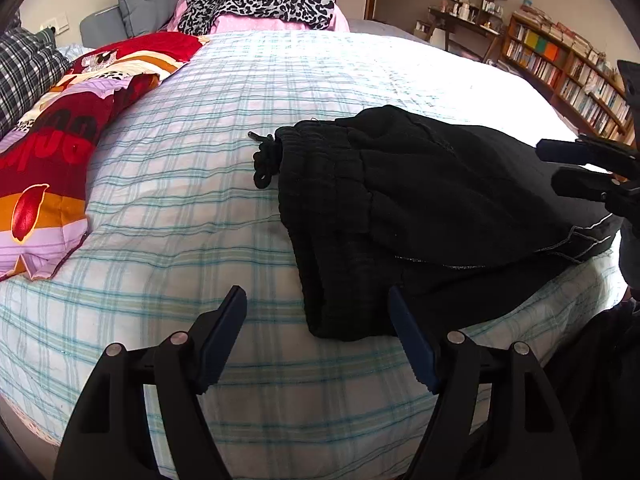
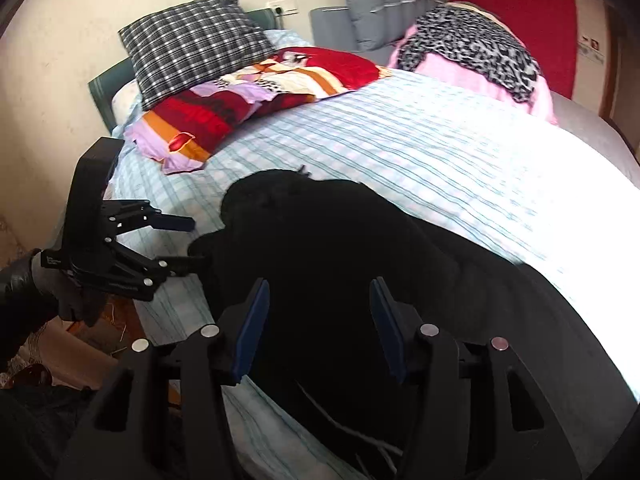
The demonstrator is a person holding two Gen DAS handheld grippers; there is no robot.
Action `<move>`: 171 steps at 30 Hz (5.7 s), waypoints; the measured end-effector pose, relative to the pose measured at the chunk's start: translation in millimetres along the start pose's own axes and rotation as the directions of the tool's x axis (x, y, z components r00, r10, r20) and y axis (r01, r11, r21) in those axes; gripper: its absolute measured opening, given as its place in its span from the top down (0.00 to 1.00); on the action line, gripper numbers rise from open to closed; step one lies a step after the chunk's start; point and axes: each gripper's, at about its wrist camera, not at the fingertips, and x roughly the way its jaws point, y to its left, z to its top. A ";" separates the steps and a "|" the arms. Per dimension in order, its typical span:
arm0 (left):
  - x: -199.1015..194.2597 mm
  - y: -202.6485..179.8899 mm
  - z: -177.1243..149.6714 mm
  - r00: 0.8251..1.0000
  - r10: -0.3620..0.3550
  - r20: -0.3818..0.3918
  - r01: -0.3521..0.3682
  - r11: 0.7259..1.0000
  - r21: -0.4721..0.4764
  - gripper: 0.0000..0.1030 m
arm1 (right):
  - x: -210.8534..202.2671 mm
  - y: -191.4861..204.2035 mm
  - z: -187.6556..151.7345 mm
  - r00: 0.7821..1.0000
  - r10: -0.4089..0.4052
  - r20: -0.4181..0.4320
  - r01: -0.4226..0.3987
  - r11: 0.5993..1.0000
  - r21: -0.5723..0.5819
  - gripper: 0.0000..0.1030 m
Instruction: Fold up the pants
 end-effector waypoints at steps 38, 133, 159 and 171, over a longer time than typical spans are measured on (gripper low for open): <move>-38.9 69.8 -19.3 0.996 0.064 0.068 -0.048 0.977 -0.208 0.28 | 81.1 86.9 41.9 0.968 0.215 -0.132 -0.234 0.960 -0.152 0.77; 32.9 -112.1 58.9 0.978 -0.200 -0.052 0.205 0.972 0.117 0.27 | -6.3 -189.9 -42.5 0.970 0.131 -0.205 -0.084 0.971 0.223 0.95; 56.6 -45.7 54.4 1.000 -0.006 0.008 0.005 0.995 0.099 0.27 | 37.3 -274.3 10.1 1.000 0.019 -0.011 -0.009 0.835 0.550 0.97; 59.4 -45.6 61.8 1.000 0.015 -0.010 -0.014 0.993 0.117 0.25 | 32.7 -315.4 -15.5 0.997 0.045 -0.057 0.000 0.786 0.618 0.63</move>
